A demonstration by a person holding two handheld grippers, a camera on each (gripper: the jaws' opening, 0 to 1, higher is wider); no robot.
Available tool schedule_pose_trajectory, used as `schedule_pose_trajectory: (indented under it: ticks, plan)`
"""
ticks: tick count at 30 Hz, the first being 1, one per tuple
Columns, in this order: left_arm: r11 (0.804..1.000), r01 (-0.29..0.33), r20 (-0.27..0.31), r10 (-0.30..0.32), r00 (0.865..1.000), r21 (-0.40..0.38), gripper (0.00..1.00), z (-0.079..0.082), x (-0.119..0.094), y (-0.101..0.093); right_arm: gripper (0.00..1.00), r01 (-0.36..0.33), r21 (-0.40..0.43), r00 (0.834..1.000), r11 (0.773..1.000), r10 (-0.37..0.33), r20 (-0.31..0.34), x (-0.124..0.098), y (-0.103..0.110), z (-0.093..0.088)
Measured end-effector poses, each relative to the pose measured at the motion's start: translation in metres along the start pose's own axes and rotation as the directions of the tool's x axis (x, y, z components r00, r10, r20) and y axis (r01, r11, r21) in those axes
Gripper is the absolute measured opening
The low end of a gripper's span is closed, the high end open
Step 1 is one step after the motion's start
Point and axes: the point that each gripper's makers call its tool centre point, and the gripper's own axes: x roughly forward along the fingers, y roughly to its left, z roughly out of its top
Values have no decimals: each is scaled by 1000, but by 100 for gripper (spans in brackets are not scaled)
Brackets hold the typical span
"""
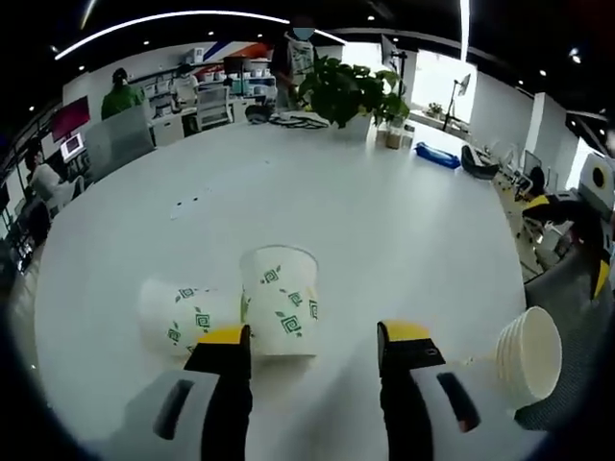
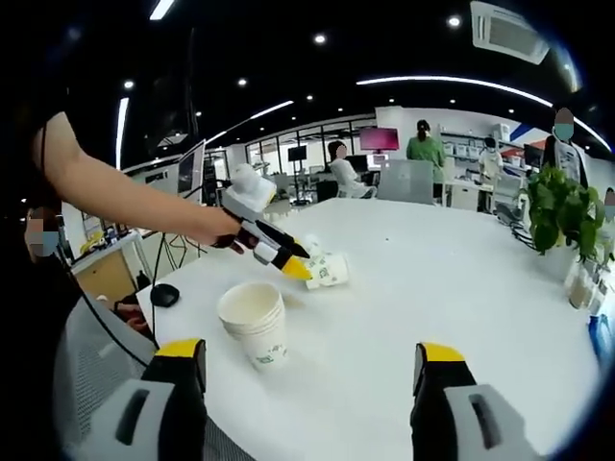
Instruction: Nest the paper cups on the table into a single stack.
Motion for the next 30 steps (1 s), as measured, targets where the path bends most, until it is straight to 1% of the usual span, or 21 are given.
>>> schedule_pose_trajectory:
  ticks: [2, 4, 6, 9, 11, 14, 17, 18, 19, 20, 22, 24, 26, 27, 28, 29, 30]
  plan:
    - [1000, -7, -8, 7, 1000, 16, 49, -2, 2, 0, 88, 13, 4, 1000, 1000, -13, -2, 0, -3, -1]
    - [1000, -9, -14, 10, 1000, 20, 46, -4, 4, 4, 86, 23, 11, 1000, 1000, -23, 0, 0, -5, -1]
    - [1000, -15, -18, 16, 1000, 20, 44, -4, 7, 6, 85, 35, 12, 999, 999, -35, 3, -1, -7, -1]
    - [999, -16, -29, 16, 999, 28, 39, -3, 7, 4, 85, 50, 11, 999, 999, -50, 9, -1, -10, -1]
    - [1000, -17, -37, 18, 999, 26, 39, -4, 10, 4, 85, 56, 8, 998, 998, -56, 9, -1, -11, -1]
    - [1000, -24, -51, 24, 998, 7, 43, -5, 16, 7, 85, 58, 1, 998, 998, -58, 9, -1, -11, -1]
    - [999, -18, -36, 17, 999, -32, 46, -1, 15, 3, 84, 61, -3, 998, 998, -61, 4, 0, -10, -2]
    - [998, -17, -25, 15, 1000, -64, 47, 4, 16, 1, 84, 63, -3, 998, 998, -63, 6, 0, -11, -2]
    - [998, -16, -26, 14, 1000, -65, 49, 4, 17, 1, 84, 65, -3, 998, 998, -65, 7, 0, -11, -2]
    - [998, -17, -32, 15, 999, -66, 49, 4, 18, 0, 84, 67, -4, 998, 998, -67, 8, -1, -12, -2]
    - [998, -38, -64, 34, 997, -55, 48, -1, 21, 4, 84, 68, -2, 998, 998, -68, 5, -1, -12, -3]
    - [997, -43, -79, 37, 996, -68, 45, -3, 24, 6, 83, 70, -4, 998, 998, -70, 3, 0, -12, -3]
    - [994, -52, -103, 42, 994, -100, 44, -9, 26, 7, 83, 69, -7, 998, 998, -69, 0, 0, -12, -4]
    - [991, -57, -136, 40, 990, -123, 43, -14, 26, 5, 82, 70, -9, 998, 997, -70, -4, 0, -12, -5]
    - [990, -61, -142, 42, 989, -130, 42, -16, 27, 6, 82, 73, -11, 997, 997, -73, -8, 0, -13, -5]
    - [989, -63, -136, 45, 990, -132, 42, -16, 31, 8, 81, 73, -12, 997, 997, -74, -9, 0, -13, -6]
    - [986, -69, -135, 48, 990, -152, 42, -17, 32, 9, 81, 73, -9, 997, 997, -73, -8, 0, -13, -6]
